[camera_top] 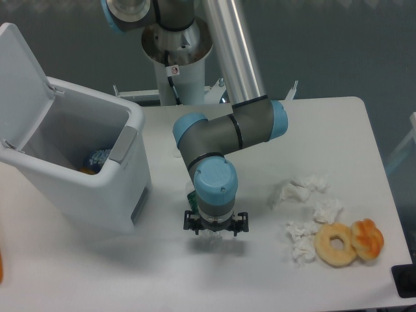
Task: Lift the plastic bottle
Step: 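Lift the gripped bottle upright off the table, then hold the bottle raised above the table beside the tissues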
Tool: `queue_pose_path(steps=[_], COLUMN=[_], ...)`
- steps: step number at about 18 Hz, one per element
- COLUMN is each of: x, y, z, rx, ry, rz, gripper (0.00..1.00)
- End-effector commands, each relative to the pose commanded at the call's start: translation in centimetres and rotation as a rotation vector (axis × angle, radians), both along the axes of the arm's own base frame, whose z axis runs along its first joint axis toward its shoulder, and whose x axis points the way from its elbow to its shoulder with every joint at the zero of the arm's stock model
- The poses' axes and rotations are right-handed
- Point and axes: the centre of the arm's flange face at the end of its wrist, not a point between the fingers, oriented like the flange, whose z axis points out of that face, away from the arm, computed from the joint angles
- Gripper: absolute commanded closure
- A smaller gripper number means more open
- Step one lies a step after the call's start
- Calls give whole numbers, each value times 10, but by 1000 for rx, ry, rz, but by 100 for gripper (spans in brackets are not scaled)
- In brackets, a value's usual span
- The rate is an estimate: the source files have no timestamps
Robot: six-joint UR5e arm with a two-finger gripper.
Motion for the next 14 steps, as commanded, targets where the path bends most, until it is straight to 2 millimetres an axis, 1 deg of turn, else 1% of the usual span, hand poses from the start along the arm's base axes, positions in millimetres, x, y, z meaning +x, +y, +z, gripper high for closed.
queue_pose_path(steps=[2,7,14], x=[2,3,3], y=[3,2,2], z=[-1,-1,-2], rx=[-5,-6,-13], ry=[5,4,9], rz=[-6,-4,-7], gripper=[12,37,69])
